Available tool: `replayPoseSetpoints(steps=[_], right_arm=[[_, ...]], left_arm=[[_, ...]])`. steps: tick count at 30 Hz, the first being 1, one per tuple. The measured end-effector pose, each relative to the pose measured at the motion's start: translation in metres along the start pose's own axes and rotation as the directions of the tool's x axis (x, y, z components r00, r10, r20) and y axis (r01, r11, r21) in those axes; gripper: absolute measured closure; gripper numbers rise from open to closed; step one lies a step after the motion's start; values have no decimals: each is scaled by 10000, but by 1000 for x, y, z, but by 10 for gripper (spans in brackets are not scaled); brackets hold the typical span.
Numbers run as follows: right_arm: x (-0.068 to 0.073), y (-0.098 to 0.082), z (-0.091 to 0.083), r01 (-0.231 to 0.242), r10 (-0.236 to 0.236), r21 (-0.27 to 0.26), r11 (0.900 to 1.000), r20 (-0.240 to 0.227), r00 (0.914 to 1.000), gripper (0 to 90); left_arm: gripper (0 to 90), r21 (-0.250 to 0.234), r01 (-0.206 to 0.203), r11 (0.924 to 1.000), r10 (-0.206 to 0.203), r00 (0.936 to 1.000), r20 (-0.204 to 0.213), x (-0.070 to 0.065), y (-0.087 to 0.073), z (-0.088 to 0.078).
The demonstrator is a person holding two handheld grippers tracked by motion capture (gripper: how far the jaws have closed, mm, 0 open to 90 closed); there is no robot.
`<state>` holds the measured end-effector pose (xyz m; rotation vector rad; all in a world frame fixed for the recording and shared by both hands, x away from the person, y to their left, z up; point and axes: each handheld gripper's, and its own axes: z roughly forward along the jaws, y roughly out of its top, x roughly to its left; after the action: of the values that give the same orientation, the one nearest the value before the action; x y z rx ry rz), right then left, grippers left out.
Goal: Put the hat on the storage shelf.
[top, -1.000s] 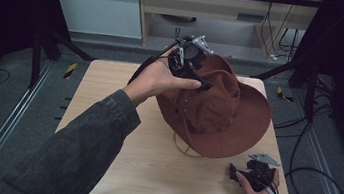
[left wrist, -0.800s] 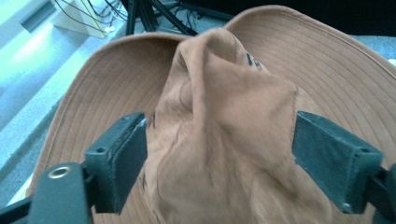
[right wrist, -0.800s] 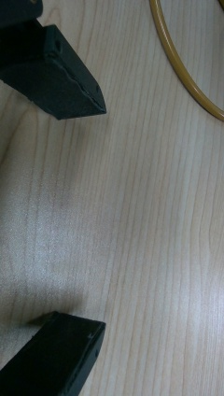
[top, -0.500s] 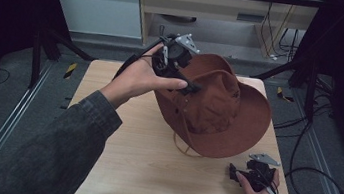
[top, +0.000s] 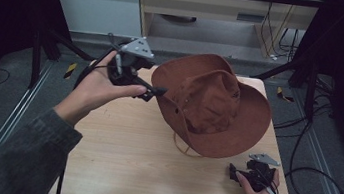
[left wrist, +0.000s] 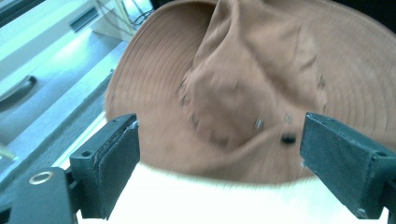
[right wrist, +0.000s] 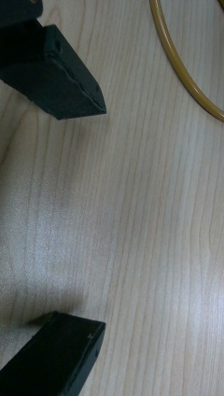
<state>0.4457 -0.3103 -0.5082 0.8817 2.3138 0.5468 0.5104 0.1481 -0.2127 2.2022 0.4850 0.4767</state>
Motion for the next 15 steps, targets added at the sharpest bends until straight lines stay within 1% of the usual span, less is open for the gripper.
replayPoseSetpoints(steps=[3,4,7,11,13,15], right_arm=[[0,0,0,3,-3,1,10000,-4,10000,5],[0,0,0,6,-6,0,10000,-8,10000,5],[0,0,0,5,-5,1,10000,-7,10000,5],[0,0,0,11,-11,1,10000,-3,10000,5],[0,0,0,10,-10,2,10000,-6,10000,4],[0,0,0,6,-6,2,10000,-3,10000,5]], left_arm=[[113,-76,233,9997,-233,9997,-107,4,-23,-13],[110,-98,350,9993,-351,9993,-143,6,-33,-17],[99,15,600,9982,-599,9978,-286,9,-55,-22],[98,18,1002,9950,-1001,9943,-369,10,-87,-23],[98,148,1065,9942,-1057,9934,-451,10,-102,-22],[97,159,1275,9917,-1266,9909,-453,10,-118,-19]])
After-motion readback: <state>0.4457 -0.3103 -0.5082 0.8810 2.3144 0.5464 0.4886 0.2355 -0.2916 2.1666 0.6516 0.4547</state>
